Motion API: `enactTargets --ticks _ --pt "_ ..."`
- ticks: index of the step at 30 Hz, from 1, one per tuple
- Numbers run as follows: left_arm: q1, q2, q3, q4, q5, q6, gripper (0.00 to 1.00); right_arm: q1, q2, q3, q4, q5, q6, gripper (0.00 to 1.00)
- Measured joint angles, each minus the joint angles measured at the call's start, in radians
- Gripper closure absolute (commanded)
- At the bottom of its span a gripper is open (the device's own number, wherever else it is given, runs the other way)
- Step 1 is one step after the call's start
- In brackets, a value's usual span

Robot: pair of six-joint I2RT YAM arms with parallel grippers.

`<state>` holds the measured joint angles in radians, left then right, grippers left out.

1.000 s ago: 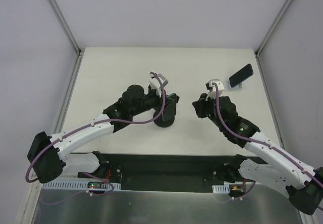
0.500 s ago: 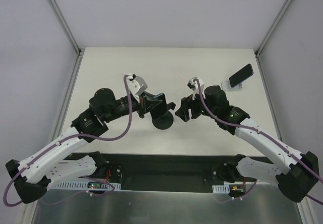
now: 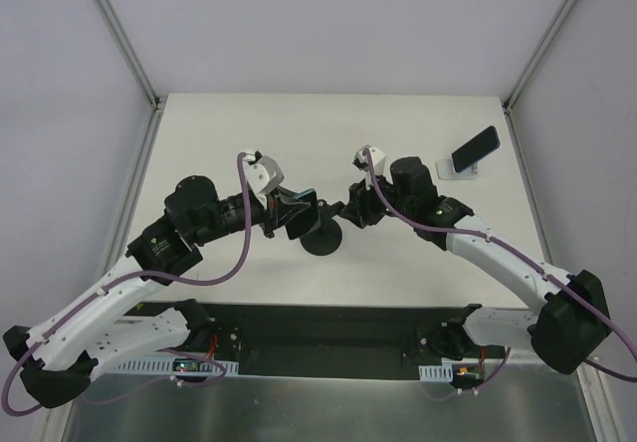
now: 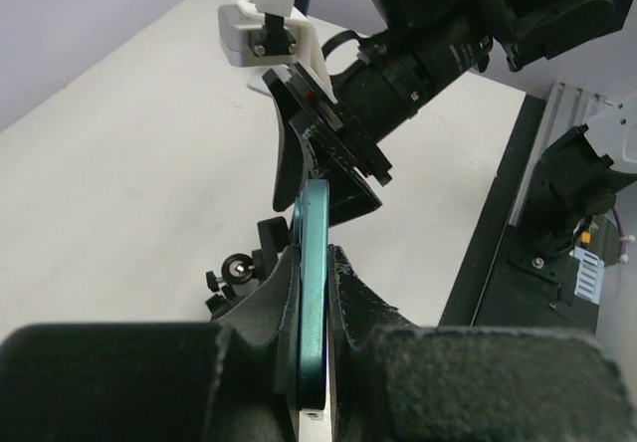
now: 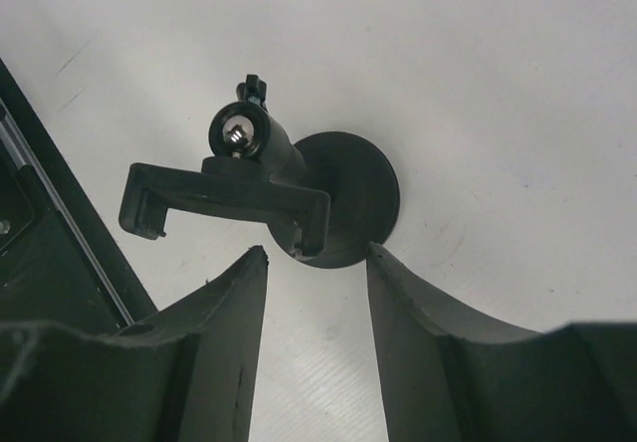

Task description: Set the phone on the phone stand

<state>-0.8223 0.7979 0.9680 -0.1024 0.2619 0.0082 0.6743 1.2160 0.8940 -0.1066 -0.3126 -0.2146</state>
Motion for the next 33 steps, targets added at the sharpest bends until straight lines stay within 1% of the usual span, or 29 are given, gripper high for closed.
enactTargets --ticks 7,10,11,14,16,17,19,22,28,31,33 --pt "0.000 0.035 0.000 -0.013 0.052 -0.012 1.00 -0.002 0.038 0.000 0.051 -0.045 0.004 0.58" --pt "0.000 0.041 0.000 -0.013 0.069 -0.020 1.00 -0.002 0.047 0.000 0.070 -0.061 0.009 0.63" --pt "0.000 0.043 0.000 -0.013 0.073 -0.022 1.00 -0.002 0.049 0.000 0.076 -0.064 0.011 0.66" --pt "0.000 0.055 0.000 -0.012 0.086 -0.027 1.00 -0.002 0.060 0.000 0.090 -0.075 0.015 0.68" --pt "0.000 0.066 0.000 -0.010 0.099 -0.030 1.00 -0.002 0.070 0.000 0.096 -0.082 0.019 0.67" --pt "0.000 0.071 0.000 -0.008 0.104 -0.032 1.00 -0.002 0.074 0.000 0.097 -0.086 0.020 0.64" --pt "0.000 0.080 0.000 -0.007 0.114 -0.038 1.00 -0.002 0.076 0.000 0.097 -0.089 0.021 0.62" --pt "0.000 0.092 0.000 -0.007 0.130 -0.046 1.00 -0.002 0.076 0.000 0.099 -0.089 0.023 0.63" --pt "0.005 0.103 0.000 0.018 0.150 -0.050 1.00 -0.002 0.077 0.000 0.102 -0.093 0.028 0.70" --pt "0.006 0.108 0.000 0.027 0.155 -0.053 1.00 -0.003 0.078 0.000 0.103 -0.097 0.027 0.78" --pt "0.006 0.113 0.000 0.038 0.158 -0.058 1.00 -0.003 0.080 0.000 0.103 -0.099 0.029 0.85"
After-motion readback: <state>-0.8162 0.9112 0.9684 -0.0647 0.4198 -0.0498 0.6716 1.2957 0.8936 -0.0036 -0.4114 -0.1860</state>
